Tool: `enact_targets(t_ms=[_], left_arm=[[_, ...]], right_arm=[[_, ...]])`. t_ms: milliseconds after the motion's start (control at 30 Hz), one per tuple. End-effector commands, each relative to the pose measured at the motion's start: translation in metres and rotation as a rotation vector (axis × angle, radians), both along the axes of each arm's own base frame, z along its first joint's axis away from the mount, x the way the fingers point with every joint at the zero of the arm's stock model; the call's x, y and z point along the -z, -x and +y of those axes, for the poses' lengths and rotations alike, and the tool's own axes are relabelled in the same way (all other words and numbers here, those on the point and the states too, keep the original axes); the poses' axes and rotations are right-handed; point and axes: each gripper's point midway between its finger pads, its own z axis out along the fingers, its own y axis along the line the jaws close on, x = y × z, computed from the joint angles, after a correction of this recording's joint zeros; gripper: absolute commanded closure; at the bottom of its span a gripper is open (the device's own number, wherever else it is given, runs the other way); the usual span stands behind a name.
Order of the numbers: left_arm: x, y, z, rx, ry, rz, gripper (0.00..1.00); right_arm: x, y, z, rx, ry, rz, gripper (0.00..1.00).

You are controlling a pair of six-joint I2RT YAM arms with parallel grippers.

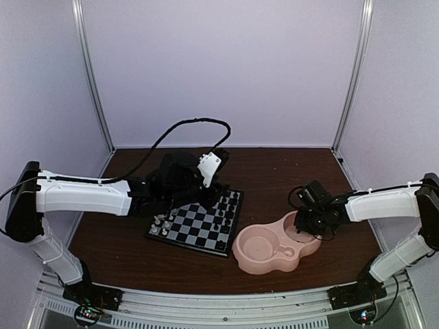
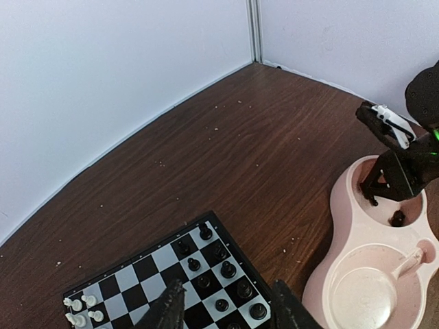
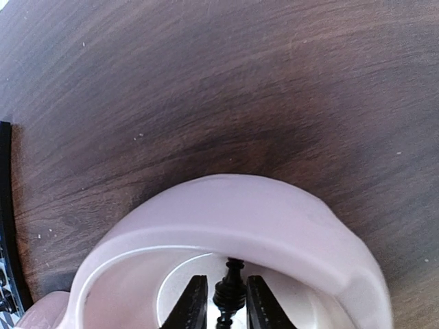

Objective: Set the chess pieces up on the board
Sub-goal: Adjust the chess pile in the storage box, then pick up the chess pile from the storage box.

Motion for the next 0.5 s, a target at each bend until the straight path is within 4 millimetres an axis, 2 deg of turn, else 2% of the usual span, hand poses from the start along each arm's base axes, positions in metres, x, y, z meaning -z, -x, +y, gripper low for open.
enact_targets(t_ms=[0,200,467], left_arm=[[-0.011,-0.006,-0.002,-0.003,0.037,-0.032,0.56],[-0.012,-0.005,-0.003,0.003,0.041,-0.03,0.56],[-0.012,-0.005,-0.004,0.006,0.041,-0.027,0.56]], right_arm=[[-0.013,0.002,-0.02,0.042,0.067,-0.031,0.78],[-0.019,0.001,-0.016,0.003,0.051,-0.06,0.77],[-0.005,-0.001,-0.006,-0.053,0.059,-0.011,0.68]])
